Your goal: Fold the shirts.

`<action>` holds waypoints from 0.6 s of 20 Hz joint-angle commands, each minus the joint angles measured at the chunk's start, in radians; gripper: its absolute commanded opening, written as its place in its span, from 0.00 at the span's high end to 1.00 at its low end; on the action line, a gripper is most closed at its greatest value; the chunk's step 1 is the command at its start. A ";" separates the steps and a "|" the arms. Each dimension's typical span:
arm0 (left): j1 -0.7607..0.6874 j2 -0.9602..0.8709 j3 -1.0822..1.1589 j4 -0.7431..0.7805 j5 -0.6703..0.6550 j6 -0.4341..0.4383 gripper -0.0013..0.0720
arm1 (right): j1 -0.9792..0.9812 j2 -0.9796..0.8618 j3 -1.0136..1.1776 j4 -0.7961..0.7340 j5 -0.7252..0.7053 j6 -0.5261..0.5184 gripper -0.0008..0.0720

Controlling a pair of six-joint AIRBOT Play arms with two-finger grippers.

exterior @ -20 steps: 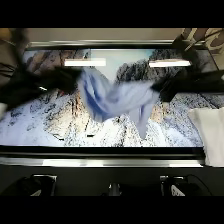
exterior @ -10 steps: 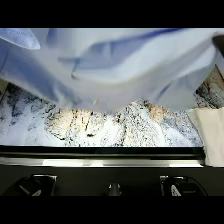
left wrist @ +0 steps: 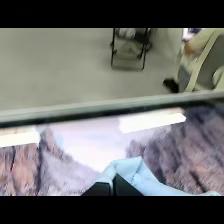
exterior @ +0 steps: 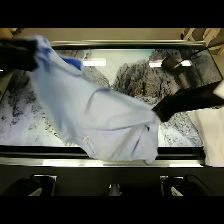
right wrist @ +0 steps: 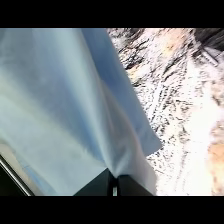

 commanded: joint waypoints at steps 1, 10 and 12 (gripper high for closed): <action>0.070 -0.183 -0.089 0.023 -0.003 -0.075 0.93 | 0.156 -0.164 -0.268 0.072 -0.393 0.048 0.95; 0.127 -0.452 -0.077 -0.307 -0.295 -0.155 0.02 | -0.015 -0.270 -0.165 0.227 -0.218 -0.060 0.05; 0.177 -0.443 -0.079 -0.308 -0.555 -0.040 0.02 | -0.215 -0.193 -0.126 0.223 -0.007 -0.127 0.06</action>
